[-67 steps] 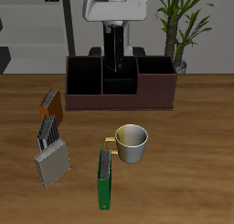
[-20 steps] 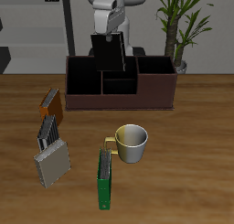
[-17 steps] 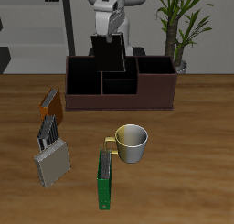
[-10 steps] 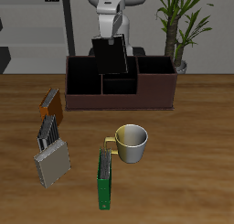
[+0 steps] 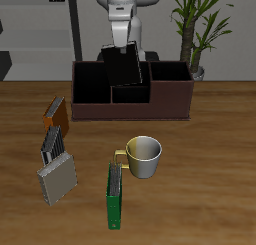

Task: Place the black book into the back desk caddy's front compartment

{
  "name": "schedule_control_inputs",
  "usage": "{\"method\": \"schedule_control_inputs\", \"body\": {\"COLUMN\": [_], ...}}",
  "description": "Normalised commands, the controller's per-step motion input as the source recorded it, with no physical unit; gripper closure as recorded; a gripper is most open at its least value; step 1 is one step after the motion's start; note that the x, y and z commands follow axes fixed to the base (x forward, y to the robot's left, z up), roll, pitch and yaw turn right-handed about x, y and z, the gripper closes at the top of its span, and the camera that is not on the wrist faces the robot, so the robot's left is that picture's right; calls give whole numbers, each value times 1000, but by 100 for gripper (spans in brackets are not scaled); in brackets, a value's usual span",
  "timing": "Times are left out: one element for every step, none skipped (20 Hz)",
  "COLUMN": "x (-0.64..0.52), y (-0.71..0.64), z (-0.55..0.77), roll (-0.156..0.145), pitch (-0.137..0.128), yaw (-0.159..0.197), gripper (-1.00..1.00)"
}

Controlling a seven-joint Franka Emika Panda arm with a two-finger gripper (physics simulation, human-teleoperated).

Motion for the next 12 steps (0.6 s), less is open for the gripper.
{"method": "schedule_control_inputs", "body": {"x": [-91, -134, 0, -119, -18, -57, 39, -6, -39, -20, -70, -91], "y": [408, 318, 0, 380, 170, 167, 85, 49, 39, -21, -13, -17], "z": [-419, -346, 0, -363, -145, -82, -29, -13, -185, -88, -143, -237], "roll": [93, 104, 0, 73, 44, 56, 5, 9, 26, -2, -7, 19], "pitch": [79, 29, 0, 91, 55, 37, -6, -18, 117, -5, -8, 80], "yaw": [46, 139, 0, 38, 11, -10, 3, -35, -95, 22, 38, -41], "gripper": [100, 100, 100, 100, 100, 100, 100, 100, 100, 100, 100, 100]}}
